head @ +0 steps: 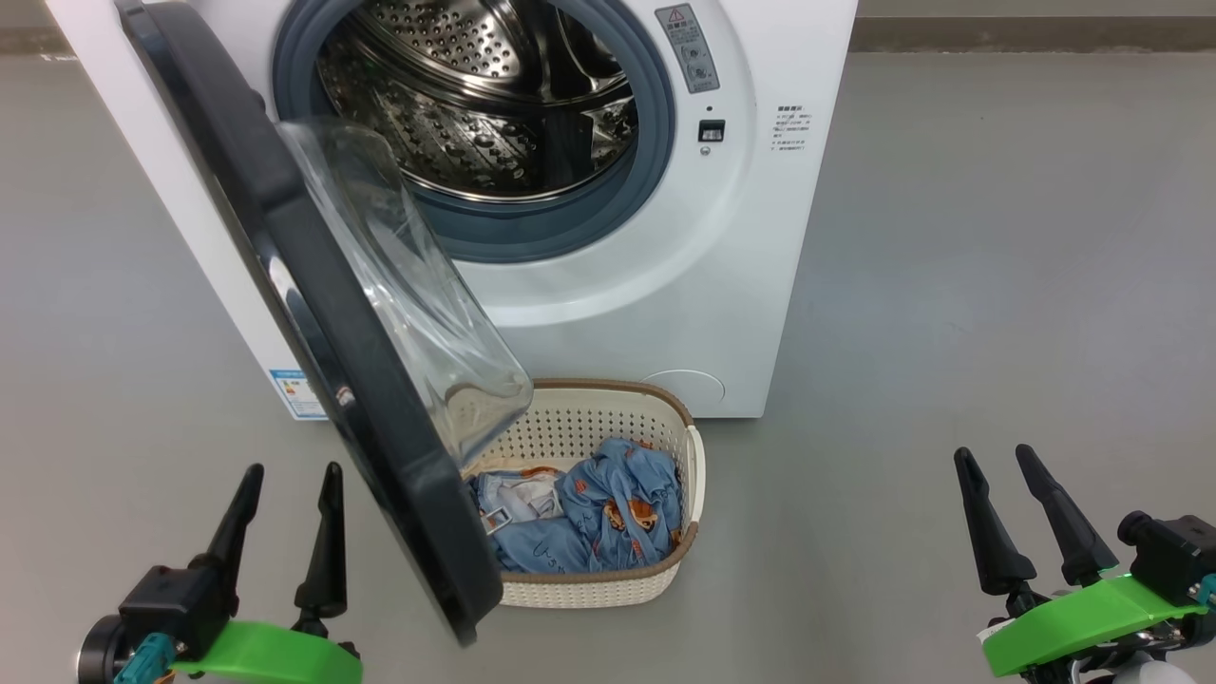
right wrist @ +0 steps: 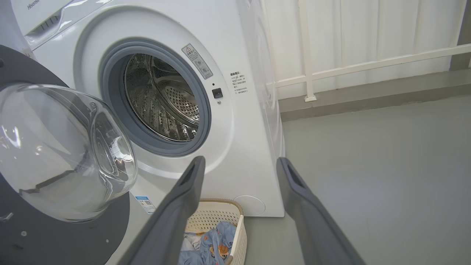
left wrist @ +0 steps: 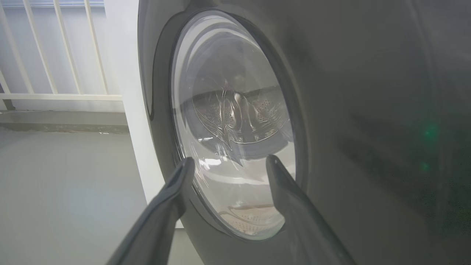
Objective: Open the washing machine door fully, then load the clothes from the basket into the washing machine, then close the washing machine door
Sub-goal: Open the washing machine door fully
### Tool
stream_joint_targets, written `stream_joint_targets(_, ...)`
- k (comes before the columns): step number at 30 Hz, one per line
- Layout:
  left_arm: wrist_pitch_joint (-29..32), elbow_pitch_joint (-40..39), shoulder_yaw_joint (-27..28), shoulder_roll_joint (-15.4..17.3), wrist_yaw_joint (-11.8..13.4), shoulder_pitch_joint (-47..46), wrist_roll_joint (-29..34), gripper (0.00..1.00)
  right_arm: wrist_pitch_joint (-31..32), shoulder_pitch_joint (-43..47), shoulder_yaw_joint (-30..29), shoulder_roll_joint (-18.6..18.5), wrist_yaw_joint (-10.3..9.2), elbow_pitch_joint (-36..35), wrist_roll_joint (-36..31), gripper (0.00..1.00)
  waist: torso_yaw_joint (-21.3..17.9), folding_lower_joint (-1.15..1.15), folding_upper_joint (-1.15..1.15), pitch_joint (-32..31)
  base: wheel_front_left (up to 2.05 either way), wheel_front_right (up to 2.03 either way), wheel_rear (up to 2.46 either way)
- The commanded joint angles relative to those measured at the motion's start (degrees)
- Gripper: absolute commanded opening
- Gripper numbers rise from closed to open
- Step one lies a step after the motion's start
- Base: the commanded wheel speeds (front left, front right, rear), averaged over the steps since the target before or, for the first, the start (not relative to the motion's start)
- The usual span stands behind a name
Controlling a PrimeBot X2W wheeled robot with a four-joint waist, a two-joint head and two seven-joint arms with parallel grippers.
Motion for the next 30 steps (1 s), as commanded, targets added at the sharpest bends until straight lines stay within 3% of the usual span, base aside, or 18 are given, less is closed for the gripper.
stream_joint_targets(1, -0.37, -0.99, 1.85, 0.88, -0.09, -1.92, -0.02, 1.00, -0.69, -1.88, 1.09, -0.63, 0.57, -1.11, -0.92, 1.00, 0.01, 0.00, 0.00, 0.07, 0.00, 0.00, 0.00)
stream_joint_targets(17, -0.37, -0.64, 2.25, 0.95, -0.09, -1.99, 0.00, 1.00, -0.69, -2.05, 0.99, -0.42, 0.57, -0.60, -1.06, 1.00, -0.14, 0.00, 0.00, -0.04, 0.00, 0.00, 0.00)
stream_joint_targets(18, -0.37, -0.55, 2.36, 0.94, -0.09, -1.98, 0.10, 0.92, -0.69, -2.07, 0.93, -0.39, 0.57, -0.62, -1.08, 1.00, -0.13, 0.00, 0.00, -0.04, 0.00, 0.00, 0.00)
stream_joint_targets(19, -0.37, -0.47, 2.48, 0.92, -0.09, -1.99, 0.18, 0.47, -0.69, -2.06, 0.87, -0.36, 0.57, -0.63, -1.10, 1.00, -0.12, 0.00, 0.00, -0.05, 0.00, 0.00, 0.00)
stream_joint_targets(20, -0.37, -0.40, 2.59, 0.89, -0.09, -2.01, 0.22, 0.18, -0.69, -2.03, 0.84, -0.33, 0.57, -0.63, -1.12, 1.00, -0.10, 0.00, 0.00, -0.06, 0.00, 0.00, 0.00)
stream_joint_targets(21, -0.37, -0.35, 2.70, 0.87, -0.09, -2.08, 0.19, 0.00, -0.69, -2.01, 0.82, -0.32, 0.57, -0.60, -1.15, 1.00, -0.08, 0.00, 0.00, -0.07, 0.00, 0.00, 0.00)
stream_joint_targets(30, -0.37, -5.97, 4.23, 0.44, -0.09, -2.90, -0.69, 0.00, -0.69, -1.92, 0.76, -0.28, 0.57, -0.57, -1.16, 1.00, 0.21, 0.00, 0.00, -0.19, 0.00, 0.00, 0.00)
